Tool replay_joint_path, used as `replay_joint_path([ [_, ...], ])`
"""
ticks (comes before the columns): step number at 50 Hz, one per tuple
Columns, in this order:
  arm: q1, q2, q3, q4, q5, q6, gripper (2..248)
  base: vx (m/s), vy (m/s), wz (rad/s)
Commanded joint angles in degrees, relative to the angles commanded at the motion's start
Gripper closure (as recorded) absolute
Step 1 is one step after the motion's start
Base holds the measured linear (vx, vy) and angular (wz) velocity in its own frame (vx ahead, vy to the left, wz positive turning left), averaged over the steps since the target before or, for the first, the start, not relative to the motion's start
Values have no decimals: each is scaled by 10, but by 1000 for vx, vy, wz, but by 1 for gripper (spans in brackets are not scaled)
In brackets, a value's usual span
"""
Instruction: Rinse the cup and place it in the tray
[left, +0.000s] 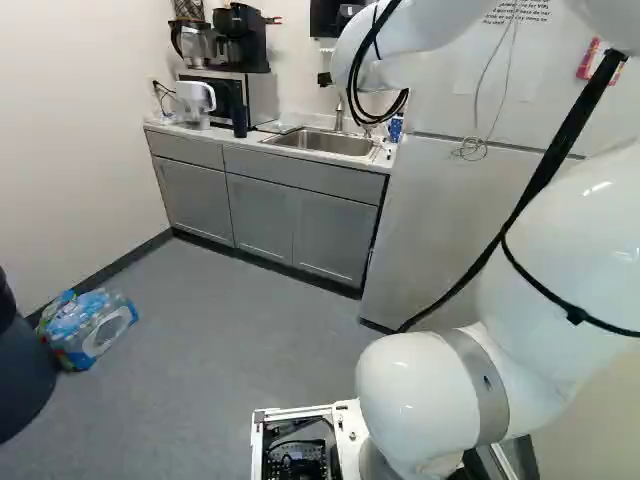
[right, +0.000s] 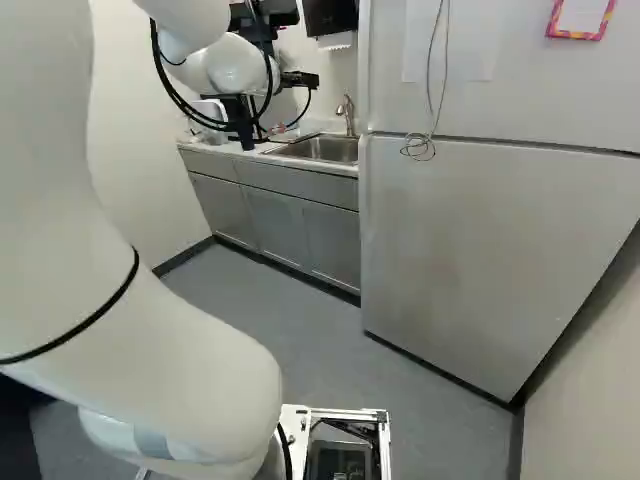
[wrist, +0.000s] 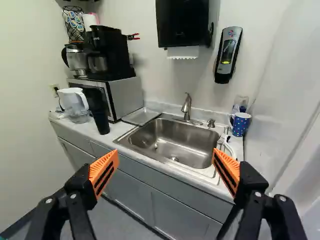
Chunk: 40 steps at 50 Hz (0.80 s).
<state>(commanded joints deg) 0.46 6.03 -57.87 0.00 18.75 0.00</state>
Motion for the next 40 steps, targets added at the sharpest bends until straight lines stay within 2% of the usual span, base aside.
replay_joint_path([
  [40, 0, 0, 0, 0, 0, 0, 3, 9, 8, 3],
])
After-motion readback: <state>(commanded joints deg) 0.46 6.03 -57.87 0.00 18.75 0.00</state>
